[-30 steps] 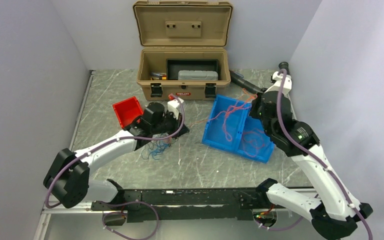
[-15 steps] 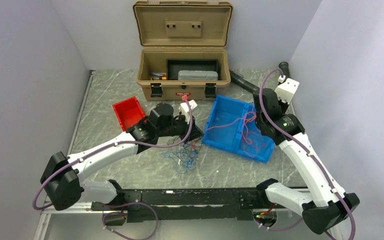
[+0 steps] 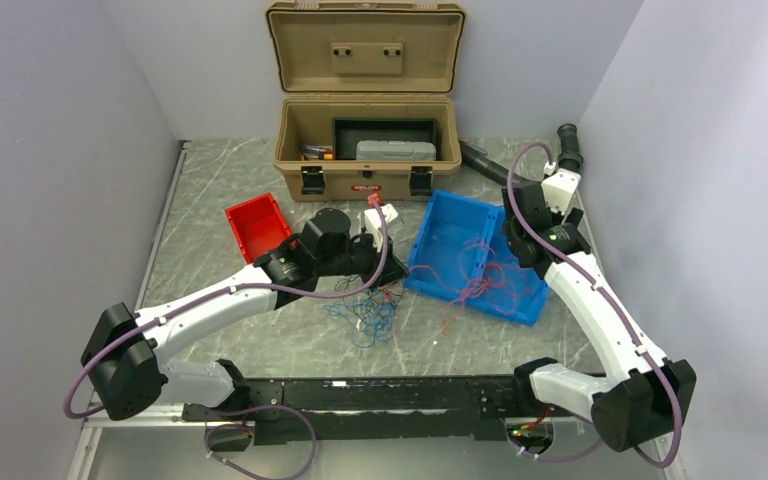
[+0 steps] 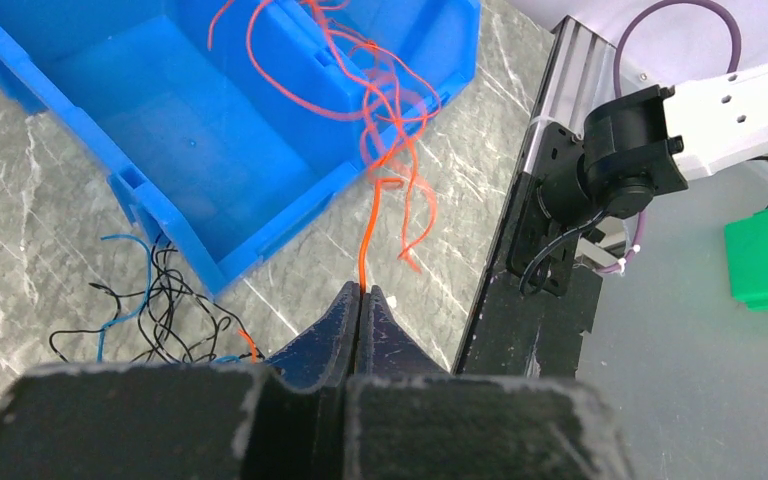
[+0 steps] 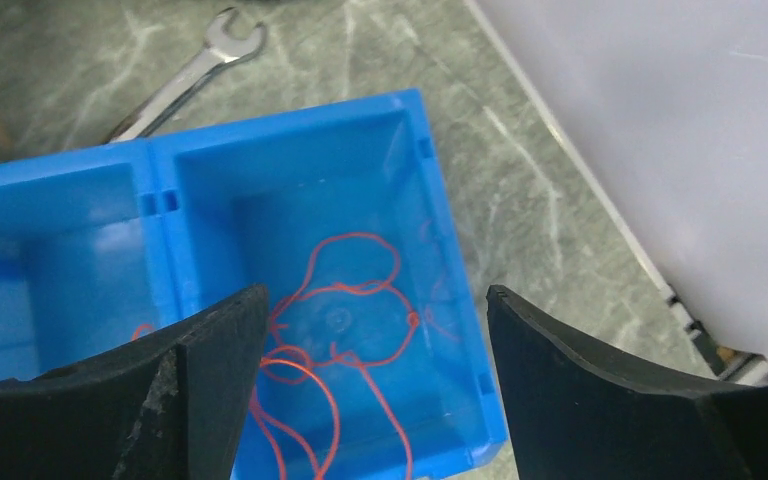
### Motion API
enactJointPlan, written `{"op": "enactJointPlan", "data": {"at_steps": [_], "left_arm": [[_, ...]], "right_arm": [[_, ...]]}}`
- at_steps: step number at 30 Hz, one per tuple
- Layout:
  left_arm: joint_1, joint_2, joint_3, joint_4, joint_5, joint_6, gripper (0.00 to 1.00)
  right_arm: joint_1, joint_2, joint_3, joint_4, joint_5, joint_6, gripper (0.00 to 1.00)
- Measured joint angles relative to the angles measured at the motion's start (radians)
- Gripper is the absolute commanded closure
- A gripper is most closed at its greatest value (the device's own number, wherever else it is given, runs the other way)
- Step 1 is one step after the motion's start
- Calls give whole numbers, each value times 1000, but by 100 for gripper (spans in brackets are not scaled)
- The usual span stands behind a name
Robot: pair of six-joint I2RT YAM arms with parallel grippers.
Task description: Untangle the cables
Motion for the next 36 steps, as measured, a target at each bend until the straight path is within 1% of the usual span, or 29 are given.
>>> {"op": "enactJointPlan", "data": {"at_steps": [2, 5, 9, 11, 15, 20, 22, 24, 27, 31, 36], "left_arm": [[0, 0, 1, -5, 0, 1, 100], [0, 0, 5, -12, -1, 1, 100], [0, -8, 13, -31, -3, 1, 100], [0, -13, 27, -47, -5, 2, 100], [-1, -18, 58, -72, -9, 7, 100], [-1, -18, 73, -79, -11, 11, 100], [-1, -18, 73, -79, -11, 9, 100], [-1, -18, 73, -79, -11, 8, 100], [-1, -18, 73, -84, -13, 1, 100], [0, -18, 82, -92, -24, -3, 100], [-1, -16, 106, -110, -36, -11, 100]], "right_arm": [[-8, -10, 0, 16, -51, -11, 21], [-9, -50, -3, 51, -187, -48, 22], [-9, -136, -36, 108, -458, -106, 21], [-9, -176, -54, 129, -624, -135, 22], [8, -217, -100, 185, -908, -187, 22], [58, -310, -230, 325, -1189, -207, 22], [79, -344, -263, 383, -1276, -209, 22], [116, -359, -273, 431, -1326, -220, 23], [211, -361, -273, 474, -1331, -248, 25], [323, -361, -296, 518, -1307, -269, 29], [421, -371, -409, 635, -1225, -248, 30]]}}
